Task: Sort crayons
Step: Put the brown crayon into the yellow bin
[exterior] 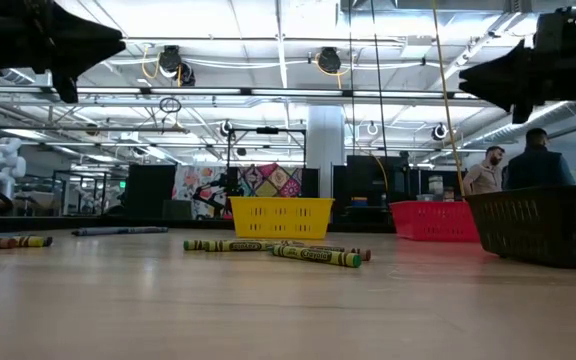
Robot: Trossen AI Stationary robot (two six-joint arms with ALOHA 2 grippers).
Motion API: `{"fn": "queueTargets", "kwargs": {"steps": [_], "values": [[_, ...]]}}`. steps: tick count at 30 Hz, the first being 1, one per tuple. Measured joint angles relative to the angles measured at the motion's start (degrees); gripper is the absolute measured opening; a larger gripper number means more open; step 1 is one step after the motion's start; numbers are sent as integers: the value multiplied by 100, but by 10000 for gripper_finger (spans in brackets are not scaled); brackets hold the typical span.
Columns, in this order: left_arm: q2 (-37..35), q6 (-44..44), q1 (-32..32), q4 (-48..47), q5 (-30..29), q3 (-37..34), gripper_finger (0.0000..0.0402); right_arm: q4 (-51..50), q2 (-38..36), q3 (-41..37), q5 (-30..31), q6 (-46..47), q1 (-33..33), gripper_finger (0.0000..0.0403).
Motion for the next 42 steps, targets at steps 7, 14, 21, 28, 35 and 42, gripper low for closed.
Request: {"fn": "queueTargets", "kwargs": {"steps": [7,14,21,28,35,42], "values": [[181,135,-2,-629,182,502,90,10,599,332,-15,167,2,128],[957,-426,-2,-2596,526,1745,90,6,1924,1360,-679,132,13,128],[1849,-327,-2,-3375,648,2661,90,-942,3362,2740,-772,-106,13,128],[2604,-1675,-2,-4980,747,3409,90,-2446,4463,3925,-774,531,243,128],[3226,-2349,-2,-5510,999,3423,90,-2944,5156,4370,-780,656,677,128],[3687,-2557,2,-5508,1190,3425,90,-3725,5307,4446,-783,1158,1043,128]]}}
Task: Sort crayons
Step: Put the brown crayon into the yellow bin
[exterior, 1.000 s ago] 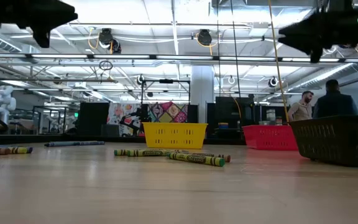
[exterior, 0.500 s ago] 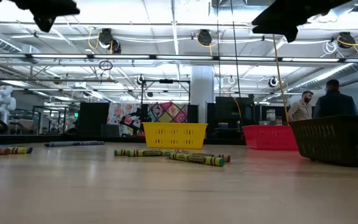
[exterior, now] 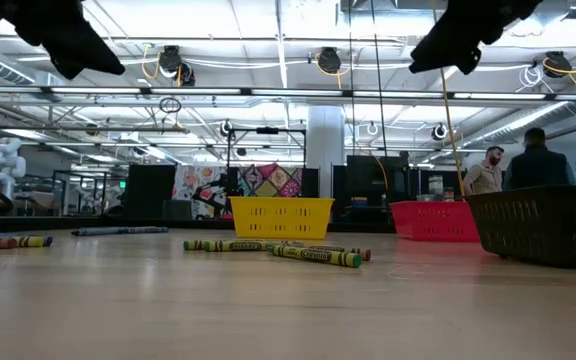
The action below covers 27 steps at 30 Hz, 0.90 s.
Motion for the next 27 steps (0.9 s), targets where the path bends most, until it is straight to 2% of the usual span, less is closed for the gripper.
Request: {"fn": "queueTargets", "kwargs": {"steps": [6,12,17,20,27], "values": [[244,-17,0,281,-2,1,90,163,191,7,-165,514,220,128],[424,-13,0,562,-4,2,90,734,1254,44,-313,342,286,128],[442,-15,-2,598,-4,2,90,698,2021,516,-314,483,296,128],[450,-13,0,592,-4,2,90,719,2415,846,-531,507,355,128],[457,-11,-4,578,-5,2,90,695,3097,1307,-590,707,619,128]]}}
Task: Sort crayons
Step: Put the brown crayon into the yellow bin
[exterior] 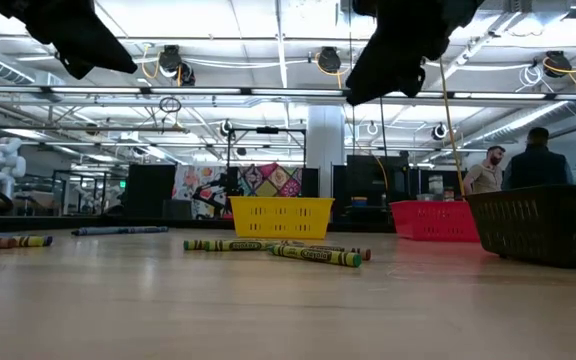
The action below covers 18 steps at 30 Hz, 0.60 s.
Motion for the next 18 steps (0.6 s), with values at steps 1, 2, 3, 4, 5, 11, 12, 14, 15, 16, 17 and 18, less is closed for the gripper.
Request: {"fn": "queueTargets", "kwargs": {"steps": [1,2,3,4,5,11,12,14,15,16,17,18], "values": [[0,0,0,1,-1,0,90,28,75,32,0,149,19,128],[0,0,0,1,-1,0,90,39,144,61,0,311,40,128],[0,0,0,1,-1,0,90,44,203,74,2,484,53,128],[0,0,0,1,-1,0,90,41,257,76,1,641,65,128],[0,-2,0,3,-1,0,90,19,284,76,3,771,75,128],[4,-2,0,1,-1,0,90,37,354,76,17,1050,78,128],[4,-4,0,1,-3,0,90,61,352,76,17,1063,78,128],[4,-4,0,1,-1,0,90,75,352,76,31,1104,78,128],[4,-4,0,5,-3,0,90,80,352,76,42,1132,75,128],[4,-4,0,15,-13,0,90,104,352,76,81,1161,67,128],[7,-5,5,35,-70,0,90,160,369,76,214,1207,67,128],[24,-4,4,81,-164,0,90,256,424,76,397,1303,67,128]]}}
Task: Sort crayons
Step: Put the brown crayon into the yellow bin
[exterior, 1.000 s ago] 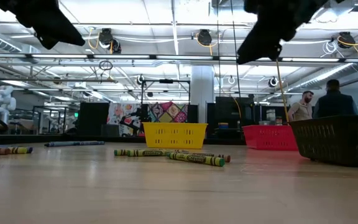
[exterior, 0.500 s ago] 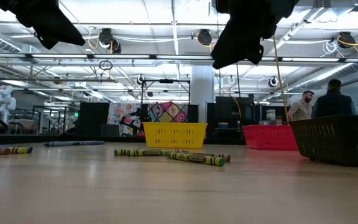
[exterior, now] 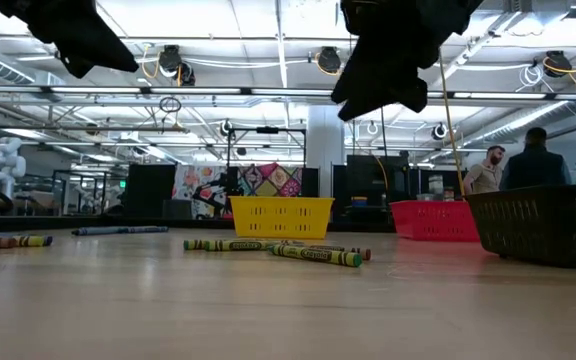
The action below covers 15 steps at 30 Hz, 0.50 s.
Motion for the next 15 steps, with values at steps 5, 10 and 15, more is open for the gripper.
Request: {"fn": "queueTargets", "kwargs": {"steps": [5,10,15], "values": [[167,-2,4,272,-65,0,90,401,269,-2,203,206,-3,128],[345,-149,0,280,313,0,90,512,489,-2,-160,424,108,128],[501,-144,0,284,336,0,90,509,600,-2,-241,430,304,128]]}}
